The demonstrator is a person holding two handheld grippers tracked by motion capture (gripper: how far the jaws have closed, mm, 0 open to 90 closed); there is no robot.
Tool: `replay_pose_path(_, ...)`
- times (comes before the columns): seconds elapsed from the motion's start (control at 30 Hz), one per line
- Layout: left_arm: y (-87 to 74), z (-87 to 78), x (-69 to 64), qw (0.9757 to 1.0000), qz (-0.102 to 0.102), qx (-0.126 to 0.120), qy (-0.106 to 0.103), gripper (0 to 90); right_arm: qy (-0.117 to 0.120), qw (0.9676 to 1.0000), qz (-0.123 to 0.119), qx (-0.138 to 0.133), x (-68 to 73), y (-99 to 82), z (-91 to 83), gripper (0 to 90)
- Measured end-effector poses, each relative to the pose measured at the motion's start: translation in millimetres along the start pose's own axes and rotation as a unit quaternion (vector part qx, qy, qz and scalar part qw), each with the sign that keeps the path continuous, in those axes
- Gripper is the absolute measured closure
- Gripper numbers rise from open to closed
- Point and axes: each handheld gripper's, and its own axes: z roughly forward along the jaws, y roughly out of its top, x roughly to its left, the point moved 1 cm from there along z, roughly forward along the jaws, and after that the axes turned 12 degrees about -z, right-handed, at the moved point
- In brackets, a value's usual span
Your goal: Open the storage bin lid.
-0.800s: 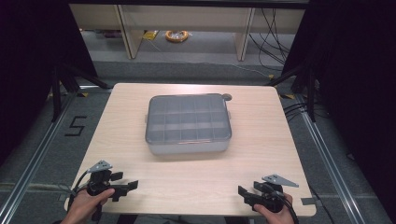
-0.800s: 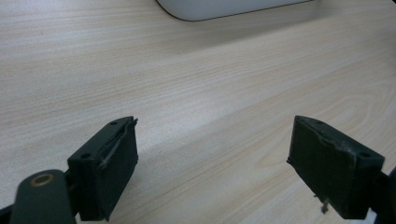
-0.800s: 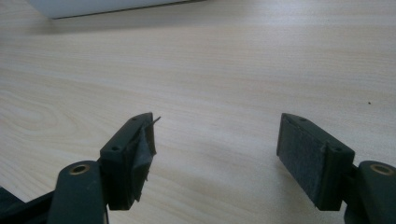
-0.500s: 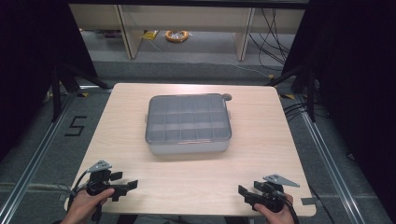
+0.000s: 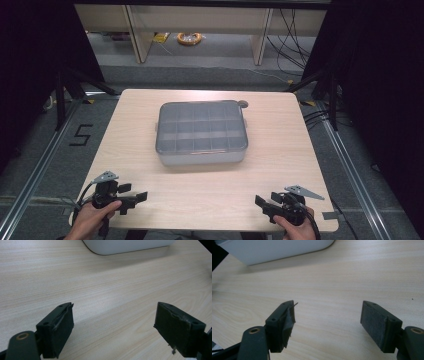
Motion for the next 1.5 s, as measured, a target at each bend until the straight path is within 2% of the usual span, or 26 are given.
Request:
replay_pose_path(0.03,0.1,0.0,0.0,1.0,0.001,-0.001,-0.001,14.8,0.005,0.9997,0.023,0.004,3.0,0.7,-1.1,28.5)
replay_pose_path(0.07,0.3,0.0,0.1,1.0,0.001,-0.001,-0.002,14.8,0.008,0.9996,0.027,0.002,3.5,0.9,-1.1,28.4)
replay_pose_path(0.13,0.5,0.3,0.3,1.0,0.0,0.0,-0.002,14.8,0.004,0.9999,0.01,-0.005,-0.2,0.9,0.1,28.0)
replay_pose_path(0.17,0.5,0.5,0.1,1.0,-0.003,-0.001,-0.002,14.8,0.013,0.9992,0.037,-0.002,3.0,1.4,-1.0,27.5)
replay_pose_path(0.2,0.5,0.2,0.4,1.0,-0.001,0.001,-0.002,14.8,0.013,0.9997,0.016,-0.012,-0.4,1.4,-0.5,27.0)
replay_pose_path(0.33,0.8,0.9,0.3,0.9999,-0.013,-0.003,-0.002,14.8,0.03,0.999,0.021,-0.025,-2.1,2.6,0.8,25.4)
replay_pose_path(0.37,0.8,0.9,0.3,0.9999,-0.013,-0.003,-0.002,14.8,0.023,0.9994,0.017,-0.022,-2.9,2.7,0.5,25.3)
replay_pose_path(0.4,1.5,1.2,0.5,0.9998,-0.018,-0.003,-0.005,14.8,0.034,0.9987,0.024,-0.03,-3.1,3.2,1.4,25.1)
replay_pose_path(0.43,1.5,1.2,0.5,0.9998,-0.018,-0.003,-0.005,14.8,0.038,0.9976,0.052,-0.026,0.4,4.6,0.2,25.0)
replay_pose_path(0.5,2.6,0.3,0.8,0.9998,-0.018,-0.002,-0.007,14.8,0.038,0.9976,0.049,-0.03,-0.8,4.9,1.2,25.0)
replay_pose_path(0.53,3.3,0.0,0.3,0.9998,-0.018,-0.005,-0.008,14.8,0.036,0.9981,0.036,-0.036,-5.2,6.3,1.5,25.0)
replay_pose_path(0.57,3.3,0.0,0.3,0.9998,-0.018,-0.005,-0.008,14.8,0.043,0.9965,0.064,-0.031,-1.7,8.5,-0.6,25.0)
replay_pose_path(0.7,8.5,0.7,1.2,0.9995,-0.026,-0.012,-0.011,14.8,0.043,0.9971,0.043,-0.046,-9.3,15.3,0.8,25.1)
replay_pose_path(0.73,9.7,0.8,1.4,0.9995,-0.026,-0.012,-0.012,14.8,0.045,0.9961,0.063,-0.041,-6.4,17.5,0.5,25.2)
replay_pose_path(0.77,11.0,0.8,1.5,0.9995,-0.027,-0.012,-0.014,14.8,0.043,0.997,0.046,-0.046,-10.0,19.2,2.3,25.4)
replay_pose_path(0.8,12.4,1.1,1.5,0.9994,-0.029,-0.013,-0.015,14.8,0.044,0.9963,0.064,-0.038,-7.4,21.3,2.5,25.6)
replay_pose_path(0.83,14.0,1.2,1.1,0.9992,-0.033,-0.017,-0.014,14.8,0.045,0.9971,0.043,-0.043,-11.0,22.9,5.2,25.6)
replay_pose_path(0.93,17.9,2.1,1.8,0.9992,-0.031,-0.015,-0.02,14.8,0.04,0.9973,0.044,-0.043,-10.8,27.0,8.1,25.8)
replay_pose_path(1.0,22.8,4.6,0.4,0.9988,-0.039,-0.018,-0.025,14.8,0.05,0.9956,0.068,-0.041,-9.3,36.5,8.8,25.9)
replay_pose_path(1.03,25.1,5.3,0.0,0.9987,-0.04,-0.018,-0.027,14.8,0.049,0.9964,0.054,-0.044,-12.4,39.5,9.9,26.0)
replay_pose_path(1.1,30.7,6.9,-1.2,0.9984,-0.042,-0.021,-0.031,14.8,0.054,0.9954,0.065,-0.046,-12.4,46.5,10.2,26.3)
replay_pose_path(1.13,33.3,7.0,-1.3,0.9983,-0.042,-0.022,-0.034,14.8,0.05,0.9962,0.047,-0.053,-16.1,50.5,12.2,26.4)
replay_pose_path(1.17,35.3,7.3,-1.7,0.998,-0.046,-0.025,-0.035,14.8,0.052,0.9958,0.056,-0.052,-15.7,54.3,12.2,26.5)
replay_pose_path(1.23,40.8,7.2,-1.7,0.9976,-0.049,-0.028,-0.04,14.8,0.049,0.9961,0.043,-0.059,-19.6,59.5,15.4,26.5)
replay_pose_path(1.27,43.4,7.0,-1.6,0.9974,-0.051,-0.031,-0.04,14.8,0.054,0.9954,0.052,-0.06,-18.5,63.5,15.7,26.6)
replay_pose_path(1.5,58.4,8.9,-3.4,0.9966,-0.055,-0.043,-0.043,14.9,0.059,0.9949,0.051,-0.065,-22.1,83.8,24.6,27.9)
